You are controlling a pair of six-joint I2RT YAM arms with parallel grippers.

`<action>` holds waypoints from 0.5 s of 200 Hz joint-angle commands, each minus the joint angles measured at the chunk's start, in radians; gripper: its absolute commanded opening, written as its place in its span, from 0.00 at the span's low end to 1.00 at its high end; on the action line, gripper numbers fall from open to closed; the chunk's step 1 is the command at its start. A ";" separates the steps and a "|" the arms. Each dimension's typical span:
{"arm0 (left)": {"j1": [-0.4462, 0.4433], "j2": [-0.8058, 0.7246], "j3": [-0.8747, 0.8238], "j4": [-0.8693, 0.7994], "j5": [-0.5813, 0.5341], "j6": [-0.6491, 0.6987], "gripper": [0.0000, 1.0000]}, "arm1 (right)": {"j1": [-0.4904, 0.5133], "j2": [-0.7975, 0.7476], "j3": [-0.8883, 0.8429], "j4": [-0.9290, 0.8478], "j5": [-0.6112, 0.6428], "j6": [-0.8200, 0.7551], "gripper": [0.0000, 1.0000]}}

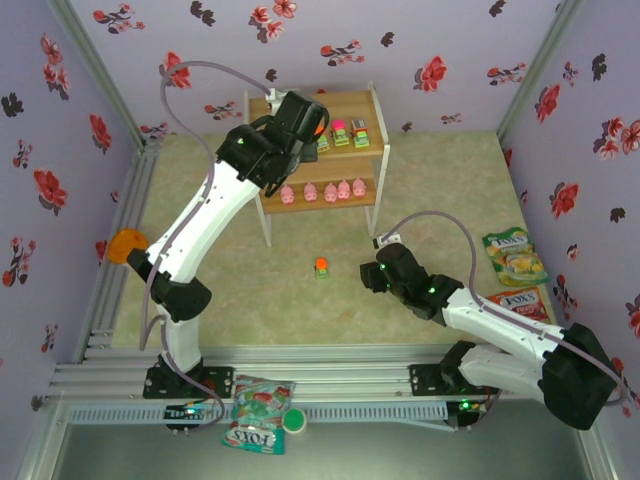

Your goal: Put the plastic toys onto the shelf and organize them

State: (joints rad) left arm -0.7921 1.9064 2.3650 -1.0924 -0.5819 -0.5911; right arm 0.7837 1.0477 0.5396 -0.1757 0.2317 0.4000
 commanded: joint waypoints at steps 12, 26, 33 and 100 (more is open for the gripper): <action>-0.018 -0.061 0.016 0.022 -0.003 0.022 0.46 | 0.007 -0.004 0.012 0.021 0.007 -0.010 0.48; -0.029 -0.071 0.010 0.024 -0.003 0.021 0.46 | 0.008 -0.005 0.011 0.021 0.007 -0.011 0.48; -0.034 -0.077 0.007 0.024 -0.004 0.021 0.46 | 0.009 -0.004 0.012 0.021 0.007 -0.010 0.48; -0.116 -0.139 -0.072 0.033 -0.046 -0.002 0.46 | 0.010 -0.011 0.011 0.019 0.009 -0.011 0.48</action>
State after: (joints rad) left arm -0.8745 1.8122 2.3325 -1.0695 -0.5880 -0.5911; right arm 0.7849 1.0473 0.5396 -0.1757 0.2317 0.4000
